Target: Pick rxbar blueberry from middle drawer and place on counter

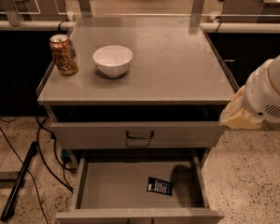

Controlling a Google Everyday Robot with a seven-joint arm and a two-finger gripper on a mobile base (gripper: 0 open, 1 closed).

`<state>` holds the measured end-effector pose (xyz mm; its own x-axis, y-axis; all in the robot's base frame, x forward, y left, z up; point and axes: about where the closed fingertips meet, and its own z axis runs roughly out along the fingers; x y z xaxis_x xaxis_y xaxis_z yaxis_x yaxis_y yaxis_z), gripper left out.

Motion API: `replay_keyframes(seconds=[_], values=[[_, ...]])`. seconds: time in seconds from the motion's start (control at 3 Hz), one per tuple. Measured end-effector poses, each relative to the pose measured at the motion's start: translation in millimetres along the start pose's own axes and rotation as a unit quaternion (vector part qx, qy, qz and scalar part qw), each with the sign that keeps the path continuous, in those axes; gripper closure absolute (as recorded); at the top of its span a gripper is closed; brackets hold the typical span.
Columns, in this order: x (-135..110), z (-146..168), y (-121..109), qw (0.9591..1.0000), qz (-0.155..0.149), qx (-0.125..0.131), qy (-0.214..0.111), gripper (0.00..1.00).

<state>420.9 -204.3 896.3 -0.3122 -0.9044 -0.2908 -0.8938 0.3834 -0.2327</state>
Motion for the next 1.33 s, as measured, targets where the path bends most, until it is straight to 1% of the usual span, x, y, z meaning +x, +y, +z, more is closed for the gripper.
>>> replay_keyframes(seconds=[0.33,0.67,1.0,1.33], values=[[5.0,66.0,27.8,0.9994,0.029,-0.008,-0.018,1.0],[5.0,66.0,27.8,0.9994,0.029,-0.008,-0.018,1.0],[9.4,86.9,32.8,0.9995,0.024,-0.003,-0.022,1.0],[15.2,132.8,46.4,0.9994,0.006,0.003,-0.033,1.0]])
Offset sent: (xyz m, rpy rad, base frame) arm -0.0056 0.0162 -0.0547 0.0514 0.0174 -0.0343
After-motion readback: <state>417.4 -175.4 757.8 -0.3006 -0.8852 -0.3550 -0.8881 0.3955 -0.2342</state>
